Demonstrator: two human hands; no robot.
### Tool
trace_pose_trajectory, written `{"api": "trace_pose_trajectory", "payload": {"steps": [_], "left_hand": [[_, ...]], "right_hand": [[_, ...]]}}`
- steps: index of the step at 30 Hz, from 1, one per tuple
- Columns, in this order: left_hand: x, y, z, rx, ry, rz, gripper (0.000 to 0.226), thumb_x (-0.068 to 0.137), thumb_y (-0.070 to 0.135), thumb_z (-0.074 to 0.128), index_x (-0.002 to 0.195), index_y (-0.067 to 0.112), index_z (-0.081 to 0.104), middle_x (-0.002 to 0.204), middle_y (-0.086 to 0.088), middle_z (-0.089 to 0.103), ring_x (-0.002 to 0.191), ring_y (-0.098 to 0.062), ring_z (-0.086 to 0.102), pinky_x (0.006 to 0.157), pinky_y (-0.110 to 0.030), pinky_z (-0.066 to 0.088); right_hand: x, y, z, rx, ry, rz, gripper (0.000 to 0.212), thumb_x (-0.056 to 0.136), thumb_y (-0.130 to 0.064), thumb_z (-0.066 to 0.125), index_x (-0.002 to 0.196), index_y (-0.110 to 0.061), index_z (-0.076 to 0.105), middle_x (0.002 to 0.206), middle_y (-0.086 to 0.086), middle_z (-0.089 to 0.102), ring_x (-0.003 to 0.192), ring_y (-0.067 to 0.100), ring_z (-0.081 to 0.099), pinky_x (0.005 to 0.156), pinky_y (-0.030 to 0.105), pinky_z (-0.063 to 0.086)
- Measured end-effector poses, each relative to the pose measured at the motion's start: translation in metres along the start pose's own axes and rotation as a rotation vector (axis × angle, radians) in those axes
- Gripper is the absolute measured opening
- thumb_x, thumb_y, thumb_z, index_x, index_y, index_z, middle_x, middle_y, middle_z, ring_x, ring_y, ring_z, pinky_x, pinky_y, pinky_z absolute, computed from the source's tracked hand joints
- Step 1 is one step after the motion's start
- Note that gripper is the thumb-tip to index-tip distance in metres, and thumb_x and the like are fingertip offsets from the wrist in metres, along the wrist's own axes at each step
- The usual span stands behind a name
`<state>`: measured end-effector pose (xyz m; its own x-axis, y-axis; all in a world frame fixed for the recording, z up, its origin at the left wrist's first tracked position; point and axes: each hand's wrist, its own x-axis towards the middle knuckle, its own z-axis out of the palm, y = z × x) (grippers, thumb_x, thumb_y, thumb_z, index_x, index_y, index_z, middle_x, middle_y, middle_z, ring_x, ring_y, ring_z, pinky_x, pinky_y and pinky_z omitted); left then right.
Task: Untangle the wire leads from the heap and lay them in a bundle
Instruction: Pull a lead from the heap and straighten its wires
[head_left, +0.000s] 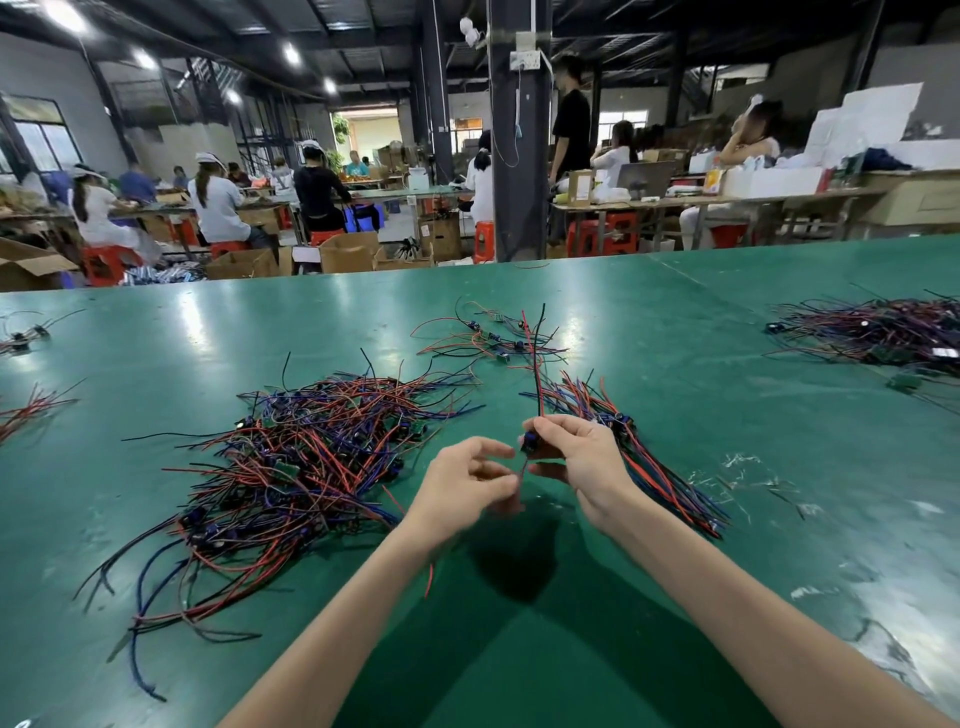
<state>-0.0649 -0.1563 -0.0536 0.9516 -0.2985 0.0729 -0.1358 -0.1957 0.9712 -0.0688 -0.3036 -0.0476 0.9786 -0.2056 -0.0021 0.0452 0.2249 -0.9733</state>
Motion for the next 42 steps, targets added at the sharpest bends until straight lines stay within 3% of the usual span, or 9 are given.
{"api": "trace_pose_trajectory", "payload": {"steps": [13, 19, 27, 30, 32, 34, 36, 39, 42], "left_hand": [[-0.003, 0.003, 0.006, -0.162, -0.141, -0.215, 0.013, 0.085, -0.008, 0.057, 0.084, 0.004, 0.059, 0.057, -0.003, 0.062, 0.043, -0.007, 0.051, 0.046, -0.020, 0.049], [0.004, 0.006, -0.002, -0.116, 0.015, -0.176, 0.012, 0.087, -0.002, 0.058, 0.078, 0.006, 0.060, 0.056, -0.002, 0.063, 0.038, -0.005, 0.043, 0.037, -0.017, 0.037], [0.084, 0.057, -0.021, 0.135, 0.154, -0.061, 0.014, 0.087, -0.007, 0.055, 0.078, 0.003, 0.060, 0.066, -0.014, 0.061, 0.039, -0.012, 0.053, 0.041, -0.023, 0.050], [0.131, 0.079, -0.023, 0.141, 0.102, -0.025, 0.030, 0.091, 0.002, 0.058, 0.120, -0.006, 0.054, 0.098, -0.019, 0.060, 0.072, -0.020, 0.063, 0.074, -0.030, 0.059], [0.148, 0.086, -0.026, 0.166, 0.043, -0.106, 0.040, 0.095, 0.014, 0.057, 0.127, -0.007, 0.046, 0.107, -0.015, 0.053, 0.094, -0.024, 0.055, 0.092, -0.033, 0.051], [0.154, 0.084, -0.033, 0.224, 0.042, -0.163, 0.013, 0.097, 0.016, 0.053, 0.089, 0.006, 0.052, 0.088, -0.007, 0.045, 0.091, -0.025, 0.051, 0.085, -0.031, 0.048], [0.153, 0.073, -0.045, 0.372, 0.026, -0.162, 0.024, 0.097, 0.009, 0.049, 0.073, 0.010, 0.046, 0.079, -0.005, 0.039, 0.075, -0.023, 0.049, 0.068, -0.030, 0.045], [0.130, 0.063, -0.074, 0.650, 0.009, -0.067, 0.018, 0.094, 0.003, 0.049, 0.098, -0.005, 0.064, 0.087, -0.011, 0.058, 0.069, -0.019, 0.055, 0.063, -0.026, 0.049], [0.093, 0.070, -0.109, 0.789, -0.160, -0.022, 0.020, 0.089, 0.001, 0.056, 0.104, 0.003, 0.068, 0.092, -0.006, 0.067, 0.071, -0.009, 0.058, 0.062, -0.010, 0.044]], "right_hand": [[0.003, 0.005, -0.002, -0.093, -0.026, 0.072, 0.020, 0.091, -0.008, 0.060, 0.074, -0.009, 0.070, 0.069, 0.004, 0.066, 0.059, 0.013, 0.060, 0.049, 0.023, 0.050], [0.004, 0.010, -0.001, -0.113, -0.041, 0.097, 0.029, 0.096, -0.019, 0.054, 0.074, -0.004, 0.067, 0.060, 0.006, 0.062, 0.046, 0.012, 0.055, 0.043, 0.022, 0.045], [0.007, 0.025, 0.001, -0.263, 0.015, -0.044, 0.037, 0.099, -0.021, 0.048, 0.076, 0.002, 0.067, 0.060, 0.010, 0.057, 0.046, 0.016, 0.051, 0.039, 0.026, 0.043], [0.007, 0.027, -0.001, -0.318, -0.007, -0.061, 0.037, 0.099, -0.021, 0.048, 0.077, 0.002, 0.067, 0.060, 0.007, 0.058, 0.047, 0.014, 0.051, 0.040, 0.026, 0.043], [0.007, 0.028, -0.002, -0.298, -0.013, -0.053, 0.037, 0.099, -0.020, 0.049, 0.076, 0.002, 0.067, 0.059, 0.007, 0.057, 0.046, 0.015, 0.050, 0.040, 0.026, 0.043], [0.008, 0.029, -0.002, -0.289, -0.020, -0.052, 0.036, 0.098, -0.020, 0.049, 0.074, 0.001, 0.066, 0.058, 0.008, 0.056, 0.045, 0.014, 0.049, 0.039, 0.025, 0.041], [0.009, 0.030, -0.001, -0.316, -0.032, -0.062, 0.036, 0.098, -0.020, 0.049, 0.074, 0.001, 0.067, 0.058, 0.008, 0.056, 0.045, 0.013, 0.049, 0.038, 0.025, 0.041], [0.010, 0.031, -0.001, -0.372, -0.036, -0.084, 0.035, 0.097, -0.021, 0.050, 0.075, -0.001, 0.068, 0.058, 0.005, 0.057, 0.042, 0.011, 0.049, 0.039, 0.022, 0.040], [0.009, 0.031, -0.001, -0.391, -0.034, -0.092, 0.034, 0.097, -0.021, 0.050, 0.076, -0.003, 0.068, 0.059, 0.004, 0.058, 0.041, 0.009, 0.049, 0.040, 0.021, 0.041]]}}
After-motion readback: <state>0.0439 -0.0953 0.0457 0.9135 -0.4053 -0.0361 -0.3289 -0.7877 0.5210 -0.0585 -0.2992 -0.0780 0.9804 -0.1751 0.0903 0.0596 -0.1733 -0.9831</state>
